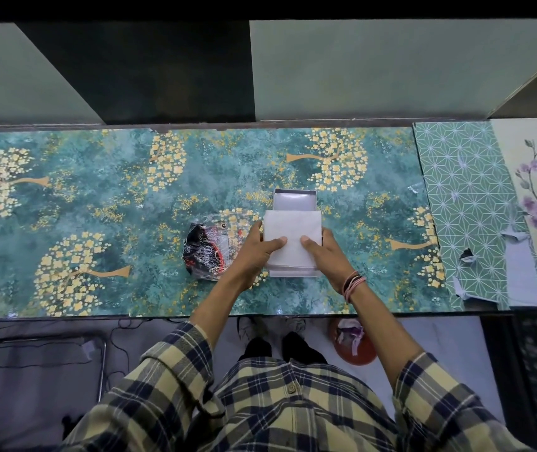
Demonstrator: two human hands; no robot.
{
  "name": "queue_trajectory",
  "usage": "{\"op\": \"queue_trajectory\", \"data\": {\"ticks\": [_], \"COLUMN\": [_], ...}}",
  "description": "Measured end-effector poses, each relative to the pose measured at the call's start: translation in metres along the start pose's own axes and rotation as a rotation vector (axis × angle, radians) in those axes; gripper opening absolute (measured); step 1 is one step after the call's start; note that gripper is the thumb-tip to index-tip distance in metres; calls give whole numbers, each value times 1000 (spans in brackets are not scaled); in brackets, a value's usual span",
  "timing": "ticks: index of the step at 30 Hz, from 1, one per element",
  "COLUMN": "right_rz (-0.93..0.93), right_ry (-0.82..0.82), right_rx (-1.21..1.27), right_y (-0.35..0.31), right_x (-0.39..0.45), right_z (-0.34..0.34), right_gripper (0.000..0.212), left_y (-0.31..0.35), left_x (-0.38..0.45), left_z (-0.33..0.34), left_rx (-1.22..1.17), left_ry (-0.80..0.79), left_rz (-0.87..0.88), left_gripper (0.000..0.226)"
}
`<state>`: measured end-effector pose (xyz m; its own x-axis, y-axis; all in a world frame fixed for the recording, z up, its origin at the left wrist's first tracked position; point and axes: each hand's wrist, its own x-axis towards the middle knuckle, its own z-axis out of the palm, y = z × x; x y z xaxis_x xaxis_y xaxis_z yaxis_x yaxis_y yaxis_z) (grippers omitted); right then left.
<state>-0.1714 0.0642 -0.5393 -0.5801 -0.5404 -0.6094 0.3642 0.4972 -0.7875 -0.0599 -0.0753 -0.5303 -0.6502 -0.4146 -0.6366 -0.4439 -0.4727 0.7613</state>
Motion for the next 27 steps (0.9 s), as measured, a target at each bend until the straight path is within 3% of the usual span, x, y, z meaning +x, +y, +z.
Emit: {"op": "queue_trajectory", "data": {"ticks": [6, 11, 14, 19, 27], "right_rz": [13, 12, 24, 13, 11], "right_ry": [0, 61, 96, 136, 142], "right_rx": [-140, -275, -342, -404, -502], "right_y": [5, 15, 10, 12, 10], "right_x": [-1, 2, -1, 2, 6], "right_z": [-5, -10, -9, -9, -9], "right_gripper": [53, 67, 49, 47, 46], "left_y": [-4, -8, -8, -6, -6], "left_x": [-4, -4, -3, 2, 6], "left_z": [-2, -1, 0, 1, -1], "left_rx": [173, 353, 395, 451, 493], "left_ry": [54, 126, 161, 179, 210], "left_rz": [18, 28, 16, 19, 17], "left_gripper": [53, 52, 50, 44, 82]}}
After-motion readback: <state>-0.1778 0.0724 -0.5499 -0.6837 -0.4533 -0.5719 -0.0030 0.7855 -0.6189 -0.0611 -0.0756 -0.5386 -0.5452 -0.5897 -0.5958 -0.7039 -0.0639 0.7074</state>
